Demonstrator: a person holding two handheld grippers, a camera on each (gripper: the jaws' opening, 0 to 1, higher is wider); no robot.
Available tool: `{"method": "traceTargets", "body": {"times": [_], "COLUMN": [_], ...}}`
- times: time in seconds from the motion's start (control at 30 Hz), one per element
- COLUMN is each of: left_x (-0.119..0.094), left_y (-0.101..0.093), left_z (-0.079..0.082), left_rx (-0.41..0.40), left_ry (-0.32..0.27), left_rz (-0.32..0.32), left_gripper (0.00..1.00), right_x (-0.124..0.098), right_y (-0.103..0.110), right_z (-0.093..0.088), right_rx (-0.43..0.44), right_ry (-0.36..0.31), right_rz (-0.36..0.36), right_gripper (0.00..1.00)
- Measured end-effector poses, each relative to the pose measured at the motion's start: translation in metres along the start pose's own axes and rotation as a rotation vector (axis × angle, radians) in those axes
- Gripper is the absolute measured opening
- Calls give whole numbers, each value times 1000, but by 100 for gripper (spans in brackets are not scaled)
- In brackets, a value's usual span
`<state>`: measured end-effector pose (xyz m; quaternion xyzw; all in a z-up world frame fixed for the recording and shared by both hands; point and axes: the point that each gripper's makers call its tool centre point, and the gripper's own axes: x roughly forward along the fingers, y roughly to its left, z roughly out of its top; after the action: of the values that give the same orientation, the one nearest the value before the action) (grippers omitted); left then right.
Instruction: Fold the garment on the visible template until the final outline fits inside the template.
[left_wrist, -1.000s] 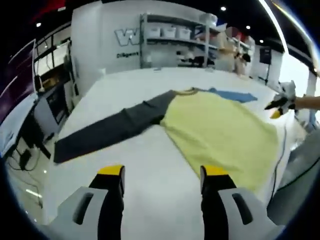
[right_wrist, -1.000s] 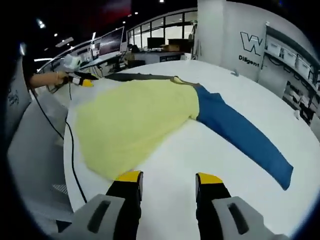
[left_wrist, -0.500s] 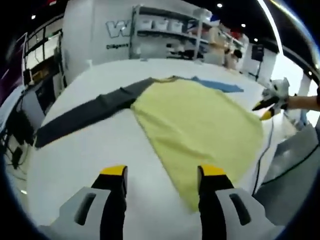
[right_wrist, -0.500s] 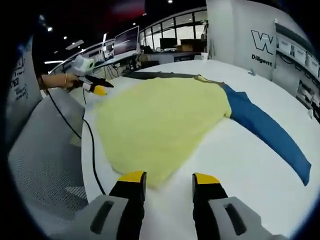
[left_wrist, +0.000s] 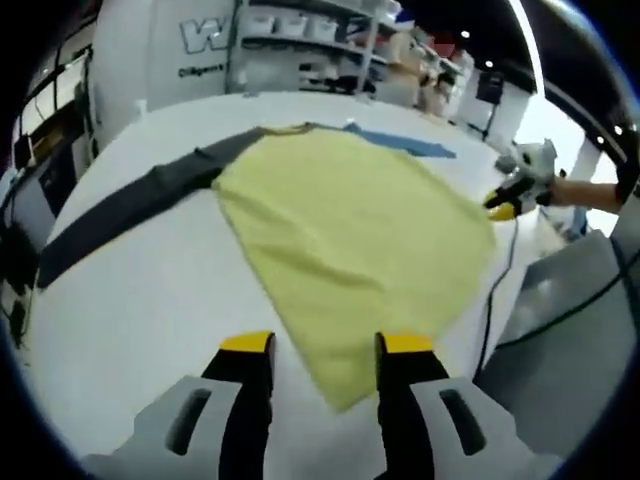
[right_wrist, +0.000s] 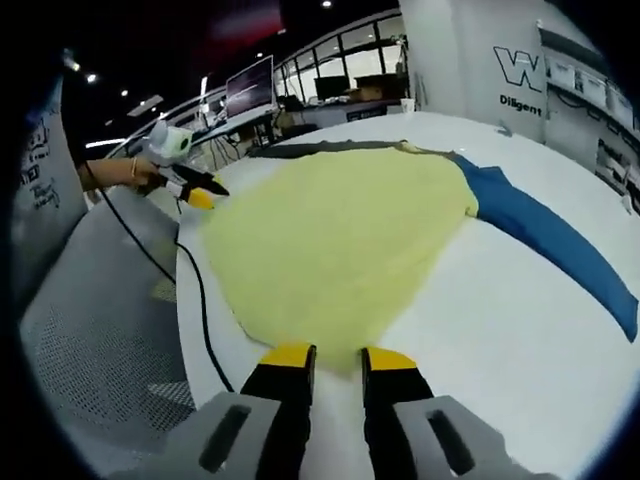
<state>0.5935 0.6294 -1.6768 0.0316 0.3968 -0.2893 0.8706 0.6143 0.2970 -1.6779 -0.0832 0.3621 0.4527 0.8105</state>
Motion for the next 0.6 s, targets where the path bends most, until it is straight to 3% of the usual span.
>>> {"method": "traceTargets", "body": {"times": [0.07,0.27,0.47,0.6], "left_x": [1,-2,-12,-26], "left_y": [-2,-5,-4,-8], "left_z": [6,5,19,38], "left_rx": [-44,-39,-75,-94], "left_ry": [-15,12,-42,-93], "left_rz": [1,5,-6,-14], "left_gripper": [19,0,0,0], "right_x": [1,-5,-20,-28], "right_y": [-1,-1,5,14], "right_z": [-1,12,44,53], "right_rx": [85,120,196,212], "right_ry": [-22,-53,-153,-164], "right_rz": [11,21,66,92], "right_gripper": [5,0,0,0]}}
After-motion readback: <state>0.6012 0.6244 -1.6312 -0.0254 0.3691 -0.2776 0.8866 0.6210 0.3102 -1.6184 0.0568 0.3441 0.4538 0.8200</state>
